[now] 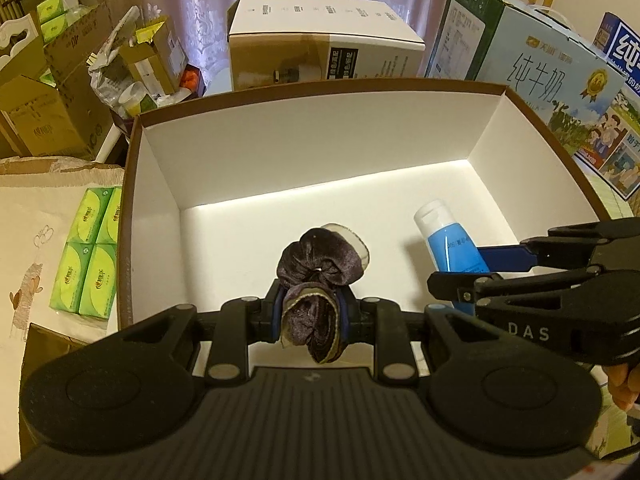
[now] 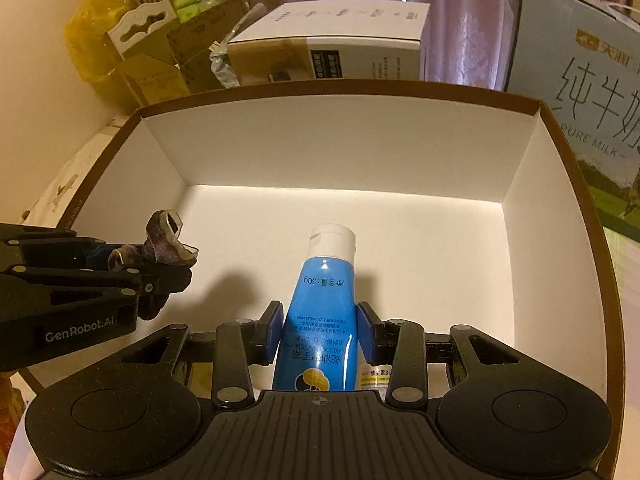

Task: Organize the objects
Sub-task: 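Carry the scrunchie and blue tube into the brown box and release them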

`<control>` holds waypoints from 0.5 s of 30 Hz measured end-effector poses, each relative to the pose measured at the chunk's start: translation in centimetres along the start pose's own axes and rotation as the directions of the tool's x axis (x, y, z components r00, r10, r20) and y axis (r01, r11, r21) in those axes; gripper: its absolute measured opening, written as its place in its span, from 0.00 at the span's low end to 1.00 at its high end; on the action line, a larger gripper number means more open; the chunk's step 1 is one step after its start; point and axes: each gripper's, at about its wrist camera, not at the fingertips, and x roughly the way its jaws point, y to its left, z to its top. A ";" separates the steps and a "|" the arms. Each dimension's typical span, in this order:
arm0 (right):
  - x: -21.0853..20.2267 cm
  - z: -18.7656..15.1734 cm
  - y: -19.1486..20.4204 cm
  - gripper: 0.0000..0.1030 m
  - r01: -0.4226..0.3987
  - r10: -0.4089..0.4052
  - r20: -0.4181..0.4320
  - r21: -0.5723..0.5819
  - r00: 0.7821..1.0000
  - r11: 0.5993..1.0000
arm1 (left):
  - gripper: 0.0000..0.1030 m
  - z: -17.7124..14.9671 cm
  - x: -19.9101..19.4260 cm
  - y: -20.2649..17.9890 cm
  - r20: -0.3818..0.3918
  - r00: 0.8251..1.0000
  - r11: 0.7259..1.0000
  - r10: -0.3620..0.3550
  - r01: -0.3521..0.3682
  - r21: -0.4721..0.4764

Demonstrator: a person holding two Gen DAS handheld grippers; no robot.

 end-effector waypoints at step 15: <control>-2.0 -0.1 -2.0 0.36 0.013 -0.016 0.028 0.082 0.999 0.997 | 0.23 -0.2 0.1 -1.0 -0.006 1.000 1.000 -0.010 0.010 0.016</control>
